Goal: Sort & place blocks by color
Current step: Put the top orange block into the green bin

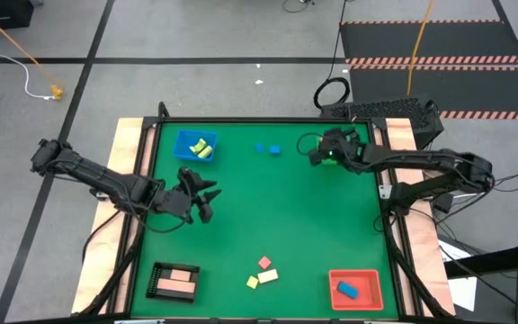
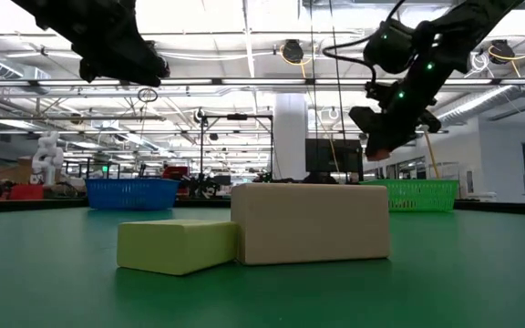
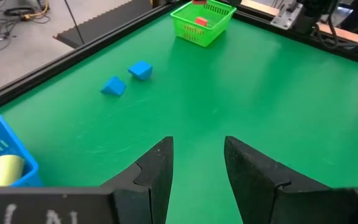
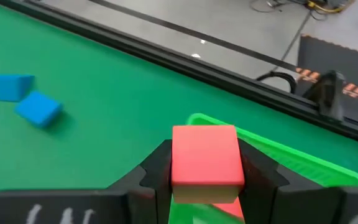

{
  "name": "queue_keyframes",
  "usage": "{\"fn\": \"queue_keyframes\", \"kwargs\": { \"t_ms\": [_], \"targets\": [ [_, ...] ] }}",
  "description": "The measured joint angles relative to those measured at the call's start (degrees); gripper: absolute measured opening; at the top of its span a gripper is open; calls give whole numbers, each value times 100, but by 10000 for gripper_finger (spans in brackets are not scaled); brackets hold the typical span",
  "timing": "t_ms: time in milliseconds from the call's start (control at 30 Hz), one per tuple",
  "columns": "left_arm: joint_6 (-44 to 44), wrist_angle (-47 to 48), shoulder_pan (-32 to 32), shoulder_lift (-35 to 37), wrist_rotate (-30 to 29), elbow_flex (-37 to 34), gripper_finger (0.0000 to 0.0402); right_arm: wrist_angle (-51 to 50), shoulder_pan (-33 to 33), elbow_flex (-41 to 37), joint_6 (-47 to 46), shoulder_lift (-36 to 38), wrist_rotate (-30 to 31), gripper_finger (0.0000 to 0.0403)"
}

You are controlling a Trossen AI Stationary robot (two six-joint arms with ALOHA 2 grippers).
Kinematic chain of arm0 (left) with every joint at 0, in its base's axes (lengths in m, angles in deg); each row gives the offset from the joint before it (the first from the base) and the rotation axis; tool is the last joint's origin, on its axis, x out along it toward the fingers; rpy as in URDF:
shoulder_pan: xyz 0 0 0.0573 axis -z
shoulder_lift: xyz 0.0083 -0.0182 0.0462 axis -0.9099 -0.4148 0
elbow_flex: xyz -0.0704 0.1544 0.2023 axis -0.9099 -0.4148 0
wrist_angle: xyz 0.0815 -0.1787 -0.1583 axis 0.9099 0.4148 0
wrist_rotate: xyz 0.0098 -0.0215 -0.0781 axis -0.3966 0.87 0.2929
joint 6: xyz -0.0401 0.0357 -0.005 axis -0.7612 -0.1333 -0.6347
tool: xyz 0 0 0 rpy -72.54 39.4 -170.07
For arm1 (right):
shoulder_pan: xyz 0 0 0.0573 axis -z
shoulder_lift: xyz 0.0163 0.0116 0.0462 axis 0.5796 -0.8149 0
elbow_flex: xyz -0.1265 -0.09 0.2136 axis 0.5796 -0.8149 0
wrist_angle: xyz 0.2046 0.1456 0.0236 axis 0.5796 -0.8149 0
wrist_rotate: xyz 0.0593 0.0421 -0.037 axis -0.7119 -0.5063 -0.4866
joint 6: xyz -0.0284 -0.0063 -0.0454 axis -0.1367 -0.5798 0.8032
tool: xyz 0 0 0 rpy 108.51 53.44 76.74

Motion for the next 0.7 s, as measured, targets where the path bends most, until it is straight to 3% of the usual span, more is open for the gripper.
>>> {"fn": "queue_keyframes", "kwargs": {
  "t_ms": [300, 533, 700],
  "targets": [
    [-6, 2, -25, 0, 4, 0, 145, -474, 388, 0, -161, 0, -281, 115],
    [-19, 5, -25, 0, 7, 0, 145, -744, 398, 0, -300, 2, -334, 143],
    [-99, 5, -25, -1, 13, 0, 145, -809, 398, 0, -302, 2, -341, 137]
  ]
}}
